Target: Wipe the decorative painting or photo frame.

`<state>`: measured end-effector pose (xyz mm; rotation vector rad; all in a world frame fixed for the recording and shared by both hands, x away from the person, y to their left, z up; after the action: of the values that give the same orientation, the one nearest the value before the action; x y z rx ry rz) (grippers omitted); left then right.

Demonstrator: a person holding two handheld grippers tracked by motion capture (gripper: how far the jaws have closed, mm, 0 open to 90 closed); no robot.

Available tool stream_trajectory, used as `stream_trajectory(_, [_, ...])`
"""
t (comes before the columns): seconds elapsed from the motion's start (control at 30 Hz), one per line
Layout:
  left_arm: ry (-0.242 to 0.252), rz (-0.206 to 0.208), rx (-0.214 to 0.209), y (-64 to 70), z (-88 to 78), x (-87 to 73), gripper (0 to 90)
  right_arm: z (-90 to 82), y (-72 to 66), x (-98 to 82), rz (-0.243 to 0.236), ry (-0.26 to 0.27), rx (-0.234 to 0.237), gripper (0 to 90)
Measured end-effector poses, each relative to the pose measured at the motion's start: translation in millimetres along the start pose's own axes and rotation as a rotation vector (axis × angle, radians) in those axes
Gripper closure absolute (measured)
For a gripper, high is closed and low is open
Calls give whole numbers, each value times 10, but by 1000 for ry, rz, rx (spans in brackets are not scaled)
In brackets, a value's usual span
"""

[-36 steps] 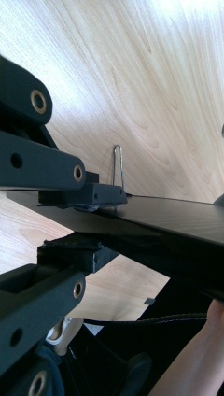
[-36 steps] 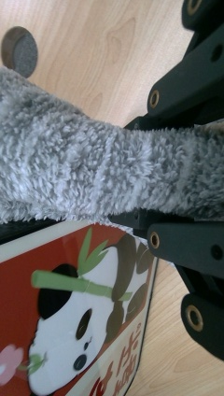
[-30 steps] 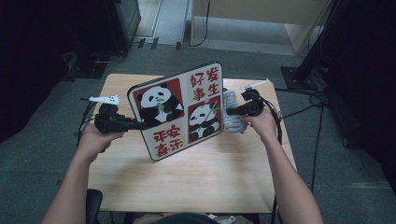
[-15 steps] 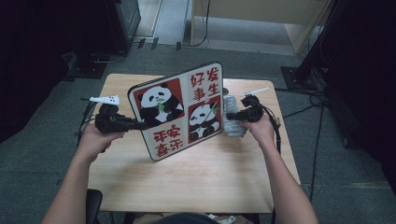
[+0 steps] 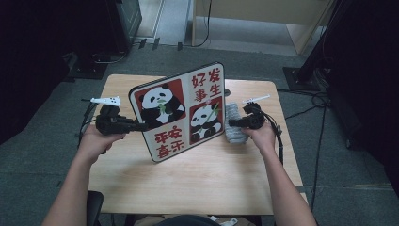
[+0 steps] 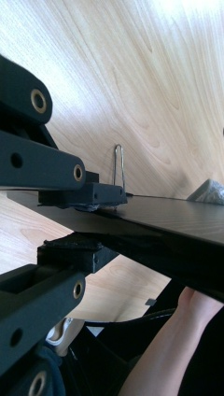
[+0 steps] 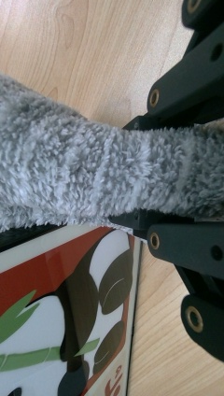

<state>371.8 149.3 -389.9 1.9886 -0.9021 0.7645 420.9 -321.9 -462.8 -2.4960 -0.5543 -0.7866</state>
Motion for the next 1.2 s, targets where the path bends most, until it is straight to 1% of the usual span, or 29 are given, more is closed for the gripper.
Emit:
stream_trajectory(0.07, [-2, 0, -2, -4, -3, -1, 762, -7, 11, -16, 3, 17, 0, 684])
stream_trajectory(0.1, [-2, -1, -3, -6, -3, -2, 761, -15, 23, -18, 4, 18, 4, 685])
stream_trajectory(0.27, [-4, -2, -1, -3, -4, -1, 761, -64, 87, -19, 8, 36, -14, 685])
stream_trajectory(0.33, [-3, -3, -3, -6, -4, -1, 761, -77, 99, -16, 14, 52, -27, 684])
stream_trajectory(0.4, [-4, -3, -3, -6, -4, 2, 761, -92, 120, -13, 6, 62, -36, 684])
stream_trajectory(0.47, [-5, -1, -2, 0, -3, 3, 761, -103, 140, -14, 14, 70, -41, 683])
stream_trajectory(0.57, [-5, 0, -3, 0, -3, 3, 761, -125, 177, -25, 17, 71, -53, 683])
stream_trajectory(0.6, [-6, 1, -4, -2, -3, 3, 761, -137, 197, -28, 8, 73, -64, 683])
stream_trajectory(0.73, [-7, 0, -4, -7, -5, 0, 761, -165, 271, -50, 28, 74, -79, 683])
stream_trajectory(0.87, [-8, 3, -1, -2, -5, 0, 761, -189, 343, -62, 30, 83, -97, 682])
stream_trajectory(0.9, [-8, 3, -1, -2, -5, 0, 761, -189, 343, -62, 30, 83, -97, 682])
stream_trajectory(0.97, [-8, 2, -1, -1, -5, 0, 761, -209, 403, -82, 45, 81, -116, 681])
stream_trajectory(1.03, [-7, 2, 0, 4, -5, 0, 761, -235, 486, -108, 66, 79, -127, 681])
stream_trajectory(1.07, [-8, 2, 1, 4, -5, 0, 761, -244, 516, -116, 71, 81, -135, 681])
stream_trajectory(1.1, [-8, 2, 1, 4, -5, 0, 761, -244, 516, -116, 71, 81, -135, 681])
stream_trajectory(1.13, [-8, 4, 1, 4, -6, 0, 761, -260, 572, -131, 88, 87, -143, 680])
stream_trajectory(1.2, [-7, 5, 2, 4, -6, -1, 761, -264, 616, -144, 102, 91, -152, 680])
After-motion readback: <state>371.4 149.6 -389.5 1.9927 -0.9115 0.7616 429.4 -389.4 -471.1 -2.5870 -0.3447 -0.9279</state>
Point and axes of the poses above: each handheld gripper's, and its own axes: z roughly forward along the jaws, x roughly out of its top, y roughly to its right, the point moved 1 cm from there along z, roughly forward along the jaws, and after that the axes turned 2 degrees about y, right-handed, at the moved point
